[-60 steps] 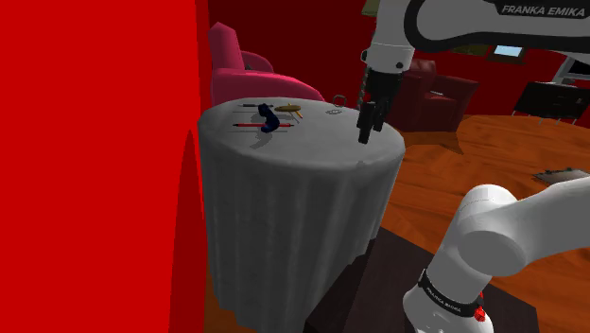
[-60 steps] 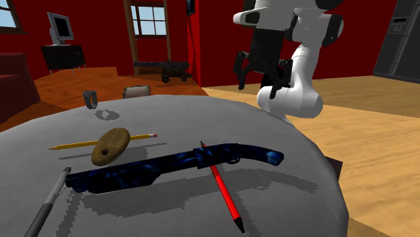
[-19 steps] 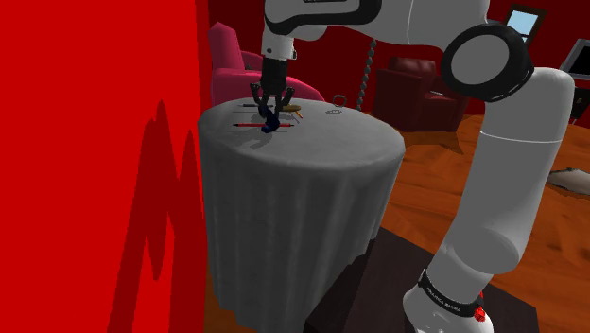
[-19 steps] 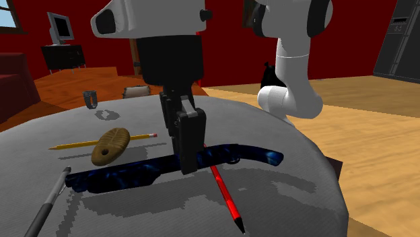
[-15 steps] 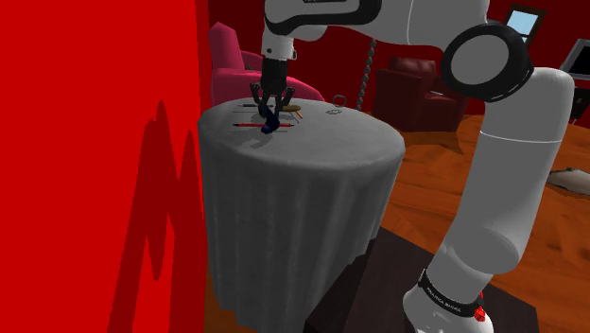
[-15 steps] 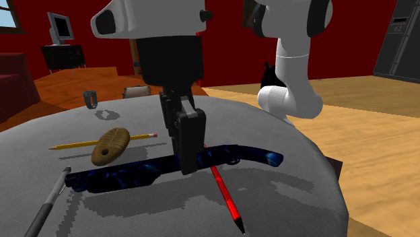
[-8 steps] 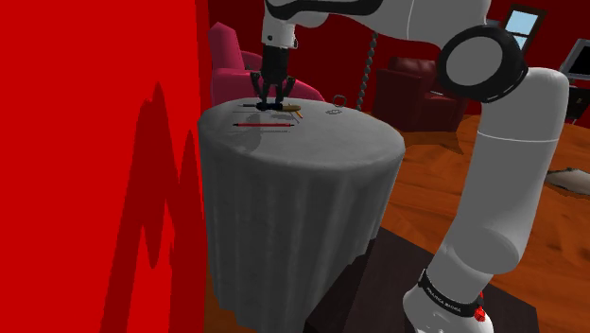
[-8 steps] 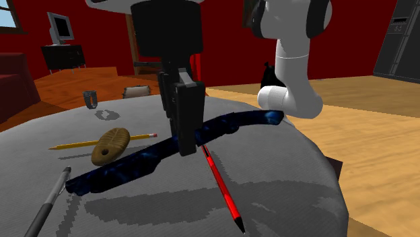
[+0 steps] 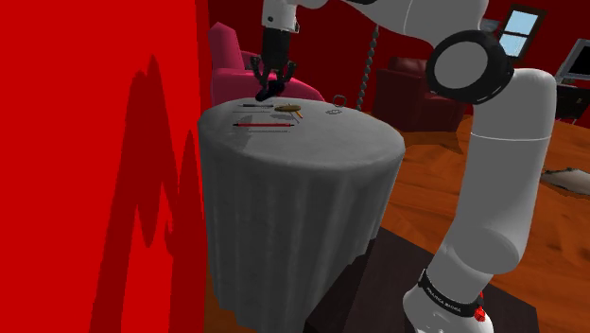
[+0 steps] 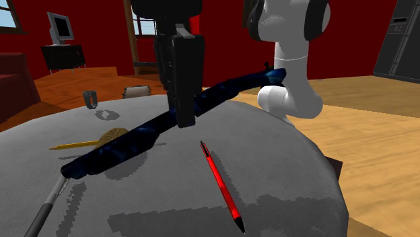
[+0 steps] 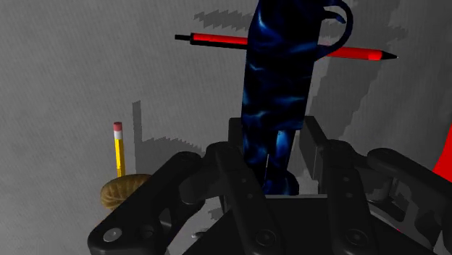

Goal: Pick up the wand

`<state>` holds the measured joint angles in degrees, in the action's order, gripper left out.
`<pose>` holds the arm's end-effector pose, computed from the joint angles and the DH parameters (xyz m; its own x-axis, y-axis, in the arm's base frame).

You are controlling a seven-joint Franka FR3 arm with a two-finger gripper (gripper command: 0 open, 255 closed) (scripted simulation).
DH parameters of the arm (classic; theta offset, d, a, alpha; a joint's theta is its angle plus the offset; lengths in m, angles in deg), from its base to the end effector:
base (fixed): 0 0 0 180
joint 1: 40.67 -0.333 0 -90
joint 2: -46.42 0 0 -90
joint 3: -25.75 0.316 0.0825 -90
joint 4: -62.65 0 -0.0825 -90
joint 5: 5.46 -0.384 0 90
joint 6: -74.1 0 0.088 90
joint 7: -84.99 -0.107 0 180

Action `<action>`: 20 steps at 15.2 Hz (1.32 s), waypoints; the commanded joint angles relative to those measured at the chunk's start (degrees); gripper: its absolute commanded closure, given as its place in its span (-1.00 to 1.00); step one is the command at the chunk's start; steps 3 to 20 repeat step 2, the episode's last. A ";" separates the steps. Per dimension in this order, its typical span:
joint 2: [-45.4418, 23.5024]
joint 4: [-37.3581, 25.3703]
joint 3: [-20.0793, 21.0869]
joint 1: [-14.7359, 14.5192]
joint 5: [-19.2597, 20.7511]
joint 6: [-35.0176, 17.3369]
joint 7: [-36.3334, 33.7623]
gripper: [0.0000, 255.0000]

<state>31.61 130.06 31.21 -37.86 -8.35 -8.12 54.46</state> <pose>0.6170 0.0250 0.6450 0.8856 -0.4630 -0.0364 -0.4644 -0.8832 -0.0647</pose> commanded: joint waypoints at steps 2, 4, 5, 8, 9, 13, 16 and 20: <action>-0.53 -1.75 0.00 -0.03 0.04 1.24 -0.07 1.00; -0.53 -1.75 0.00 -0.03 0.04 1.24 -0.07 1.00; -0.53 -1.75 0.00 -0.03 0.04 1.24 -0.07 1.00; -0.53 -1.75 0.00 -0.03 0.04 1.24 -0.07 1.00; -0.53 -1.75 0.00 -0.03 0.04 1.24 -0.07 1.00; -0.53 -1.75 0.00 -0.03 0.04 1.24 -0.07 1.00; -0.53 -1.75 0.00 -0.03 0.04 1.24 -0.07 1.00; -0.53 -1.75 0.00 -0.03 0.04 1.24 -0.07 1.00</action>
